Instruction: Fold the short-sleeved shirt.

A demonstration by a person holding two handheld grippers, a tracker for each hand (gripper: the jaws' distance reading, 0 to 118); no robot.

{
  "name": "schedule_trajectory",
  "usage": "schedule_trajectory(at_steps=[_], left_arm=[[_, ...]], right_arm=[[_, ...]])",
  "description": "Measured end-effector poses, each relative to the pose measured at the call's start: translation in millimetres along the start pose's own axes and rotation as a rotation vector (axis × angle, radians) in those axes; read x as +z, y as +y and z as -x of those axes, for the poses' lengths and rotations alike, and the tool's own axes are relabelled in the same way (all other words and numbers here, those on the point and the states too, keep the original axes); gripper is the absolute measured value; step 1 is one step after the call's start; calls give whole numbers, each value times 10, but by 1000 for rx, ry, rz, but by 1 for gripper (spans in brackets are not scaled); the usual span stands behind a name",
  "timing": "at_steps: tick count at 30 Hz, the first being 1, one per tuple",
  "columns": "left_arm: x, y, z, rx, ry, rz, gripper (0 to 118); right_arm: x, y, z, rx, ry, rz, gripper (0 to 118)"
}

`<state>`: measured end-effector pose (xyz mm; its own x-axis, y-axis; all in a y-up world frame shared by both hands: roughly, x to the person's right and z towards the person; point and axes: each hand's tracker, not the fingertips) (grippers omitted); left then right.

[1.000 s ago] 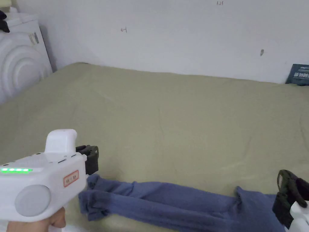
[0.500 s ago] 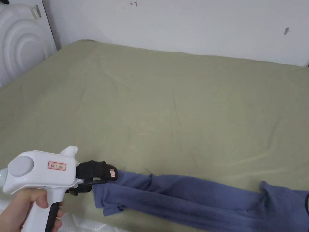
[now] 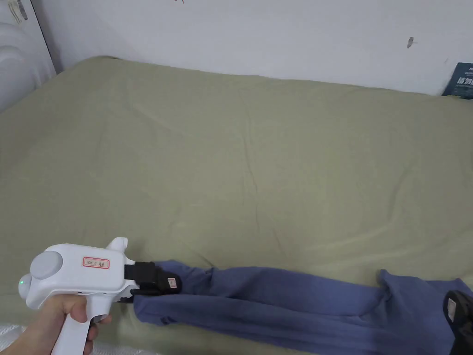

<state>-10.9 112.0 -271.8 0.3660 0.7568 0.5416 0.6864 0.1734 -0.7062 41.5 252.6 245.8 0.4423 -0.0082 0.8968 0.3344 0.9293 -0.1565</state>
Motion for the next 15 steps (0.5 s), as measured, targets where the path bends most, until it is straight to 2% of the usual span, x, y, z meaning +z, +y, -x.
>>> schedule_trajectory(at_steps=[3,9,15], left_arm=[[69,-15,-26,16,-35,4,7],[610,99,-152,2,-11,-82,7],[1248,206,-364,-40,154,-205,7]], right_arm=[[35,-6,18,-1,9,-3,4],[49,-7,-8,-13,31,-21,4],[78,8,-81,-23,61,-35,4]])
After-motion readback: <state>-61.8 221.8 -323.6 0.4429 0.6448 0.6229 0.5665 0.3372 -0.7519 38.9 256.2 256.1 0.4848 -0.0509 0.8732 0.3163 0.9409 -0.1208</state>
